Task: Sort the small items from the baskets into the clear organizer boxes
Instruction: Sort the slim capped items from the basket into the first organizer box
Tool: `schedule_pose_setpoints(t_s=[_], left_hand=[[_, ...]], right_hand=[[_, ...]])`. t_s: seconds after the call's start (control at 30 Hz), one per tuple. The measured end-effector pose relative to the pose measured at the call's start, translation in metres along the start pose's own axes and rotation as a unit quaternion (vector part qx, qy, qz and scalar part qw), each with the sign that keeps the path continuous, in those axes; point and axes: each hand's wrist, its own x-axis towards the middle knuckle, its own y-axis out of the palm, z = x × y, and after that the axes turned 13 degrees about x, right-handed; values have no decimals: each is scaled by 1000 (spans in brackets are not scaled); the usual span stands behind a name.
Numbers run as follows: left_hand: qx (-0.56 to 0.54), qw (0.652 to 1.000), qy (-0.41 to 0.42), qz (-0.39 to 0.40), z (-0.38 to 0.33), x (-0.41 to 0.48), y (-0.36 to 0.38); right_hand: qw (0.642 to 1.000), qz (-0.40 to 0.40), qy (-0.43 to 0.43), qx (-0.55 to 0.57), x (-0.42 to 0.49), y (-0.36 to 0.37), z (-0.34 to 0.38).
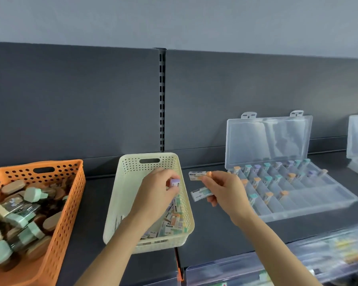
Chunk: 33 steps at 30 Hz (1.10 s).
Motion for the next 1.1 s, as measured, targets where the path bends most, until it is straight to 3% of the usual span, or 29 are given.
schedule_pose_setpoints(t_s=[0.53, 0.8, 1.1], left_hand=[[-31, 995, 91, 8, -93, 22, 49], [-32, 993, 109, 29, -161, 43, 101], [-36, 994, 84, 54, -229, 51, 158]], right_hand=[[993, -97, -15, -64, -12, -116, -11], [987, -61, -48, -138, 12, -214, -28], [957, 62, -60, -278, 46, -316, -52]])
